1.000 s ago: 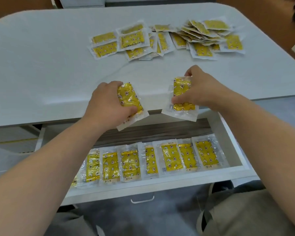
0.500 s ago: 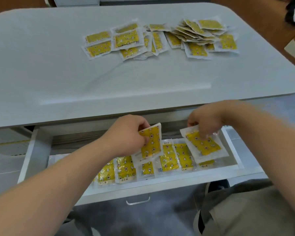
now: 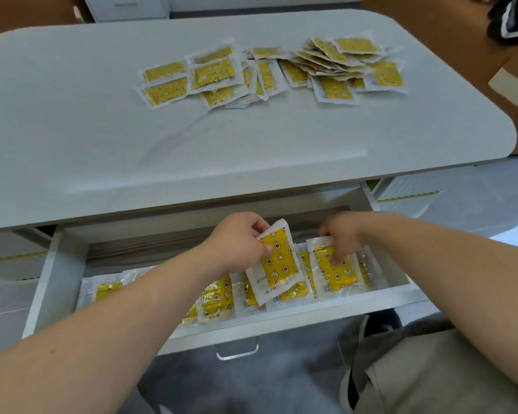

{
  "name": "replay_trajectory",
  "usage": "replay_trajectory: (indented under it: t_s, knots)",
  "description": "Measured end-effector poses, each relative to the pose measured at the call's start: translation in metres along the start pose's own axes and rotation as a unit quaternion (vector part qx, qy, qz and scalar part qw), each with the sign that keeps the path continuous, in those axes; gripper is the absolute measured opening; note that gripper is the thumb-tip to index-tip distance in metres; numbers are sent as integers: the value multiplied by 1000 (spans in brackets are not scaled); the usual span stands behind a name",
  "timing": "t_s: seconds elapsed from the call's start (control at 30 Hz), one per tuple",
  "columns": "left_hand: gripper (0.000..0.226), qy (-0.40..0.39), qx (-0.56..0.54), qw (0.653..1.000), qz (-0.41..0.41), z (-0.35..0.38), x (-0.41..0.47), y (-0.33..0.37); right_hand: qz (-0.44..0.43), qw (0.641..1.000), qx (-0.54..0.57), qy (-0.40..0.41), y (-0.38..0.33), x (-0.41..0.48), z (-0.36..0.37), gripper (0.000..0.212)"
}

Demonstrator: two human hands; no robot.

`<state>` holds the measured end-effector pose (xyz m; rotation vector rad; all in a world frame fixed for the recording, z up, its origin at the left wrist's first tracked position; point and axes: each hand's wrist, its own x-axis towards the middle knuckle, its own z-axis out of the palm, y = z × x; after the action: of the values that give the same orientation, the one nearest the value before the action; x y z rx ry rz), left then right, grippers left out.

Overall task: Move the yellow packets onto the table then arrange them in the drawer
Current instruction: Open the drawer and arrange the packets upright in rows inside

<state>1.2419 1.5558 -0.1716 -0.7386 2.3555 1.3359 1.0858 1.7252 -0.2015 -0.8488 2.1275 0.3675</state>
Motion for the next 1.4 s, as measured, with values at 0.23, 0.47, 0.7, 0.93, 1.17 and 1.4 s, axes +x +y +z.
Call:
replay_trajectory:
  t_s: [0.23, 0.47, 0.7, 0.93, 1.17, 1.4]
  knots:
    - [42, 2, -55, 998, -7, 17, 13, -7, 37, 993, -76, 78, -1, 0, 7, 76]
    - [52, -30, -19, 998, 52, 46, 38, 4, 3, 997, -56, 60, 7, -14, -17, 40]
    - [81, -10, 278, 947, 161, 72, 42, -14, -3, 997, -75, 35, 8, -20, -17, 47]
    - [89, -28, 397, 898, 187, 72, 42, -19, -7, 996, -79, 36, 5, -20, -27, 54]
    - [25, 157, 316, 852, 387, 39, 32, 17, -33, 994, -95, 31, -21, -40, -60, 22]
    - [20, 446, 256, 795, 324, -83, 49, 14, -75, 920, 121, 364, -24, -61, -92, 24]
